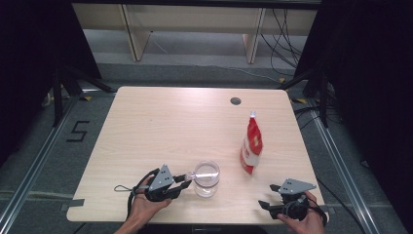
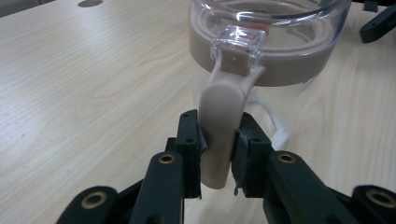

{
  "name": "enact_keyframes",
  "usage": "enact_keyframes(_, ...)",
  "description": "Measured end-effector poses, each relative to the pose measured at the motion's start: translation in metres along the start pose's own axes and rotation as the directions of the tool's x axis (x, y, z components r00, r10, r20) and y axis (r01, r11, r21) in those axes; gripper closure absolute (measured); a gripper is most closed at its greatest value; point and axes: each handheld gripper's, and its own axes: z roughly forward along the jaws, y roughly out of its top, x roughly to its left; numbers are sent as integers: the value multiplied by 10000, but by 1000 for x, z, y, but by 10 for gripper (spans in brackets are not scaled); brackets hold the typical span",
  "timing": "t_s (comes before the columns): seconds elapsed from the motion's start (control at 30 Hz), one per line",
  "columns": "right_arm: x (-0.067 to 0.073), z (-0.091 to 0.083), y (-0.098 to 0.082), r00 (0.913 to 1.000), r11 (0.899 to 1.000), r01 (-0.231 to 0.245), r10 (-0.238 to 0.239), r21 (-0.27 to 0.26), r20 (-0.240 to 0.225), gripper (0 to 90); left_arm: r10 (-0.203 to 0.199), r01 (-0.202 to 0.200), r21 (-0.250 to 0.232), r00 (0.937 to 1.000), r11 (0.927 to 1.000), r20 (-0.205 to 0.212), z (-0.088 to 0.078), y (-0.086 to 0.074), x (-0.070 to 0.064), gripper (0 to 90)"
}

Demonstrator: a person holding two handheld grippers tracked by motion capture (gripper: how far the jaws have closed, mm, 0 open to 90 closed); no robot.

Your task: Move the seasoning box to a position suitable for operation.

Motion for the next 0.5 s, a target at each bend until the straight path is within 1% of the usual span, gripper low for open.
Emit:
enact_keyframes(0.03,0,0,0,10000,10000,0,0,0,0,284,0,0,0,10000,10000,0,0,0,0,740)
enact_keyframes(0.07,0,1,0,10000,10000,67,-67,-31,36,284,51,-50,-59,9999,10000,134,2,0,-3,740)
enact_keyframes(0.1,0,1,0,10000,10000,67,-67,-31,36,284,51,-50,-59,9999,10000,134,2,0,-3,740)
enact_keyframes(0.13,1,1,1,10000,10000,35,-35,-47,40,284,-85,86,-35,9998,10000,201,3,0,-4,740)
enact_keyframes(0.2,1,1,1,9999,9999,118,-118,-47,-49,283,-71,71,0,9998,10000,190,3,1,-4,740)
enact_keyframes(0.23,1,1,1,9999,9999,157,-157,-55,11,283,-125,126,-55,9997,9999,186,4,0,-5,740)
enact_keyframes(0.27,1,1,1,9999,10000,79,-79,-14,-75,284,-186,188,-79,9996,9998,200,4,0,-5,740)
enact_keyframes(0.3,1,2,1,10000,10000,66,-66,-1,-71,283,-148,148,19,9997,9999,206,3,0,-4,739)
enact_keyframes(0.33,1,2,1,10000,10000,55,-55,8,-52,283,-4,5,-64,9997,10000,247,3,0,-2,735)
enact_keyframes(0.37,1,2,1,10000,10000,55,-55,8,-52,283,-4,5,-64,9997,10000,247,3,0,-2,729)
enact_keyframes(0.4,1,2,1,10000,10000,67,-67,-3,-56,283,-481,486,-124,9982,9987,360,3,-1,-2,729)
enact_keyframes(0.43,0,2,1,9998,9999,156,-156,-3,-116,283,-436,444,-187,9983,9988,387,3,-1,-2,683)
enact_keyframes(0.47,1,2,1,10000,10000,17,-17,36,-79,283,-558,565,-290,9981,9980,258,2,-1,-3,643)
enact_keyframes(0.5,1,2,2,10000,10000,75,-75,3,-59,283,-436,443,-212,9986,9988,313,0,0,-3,616)
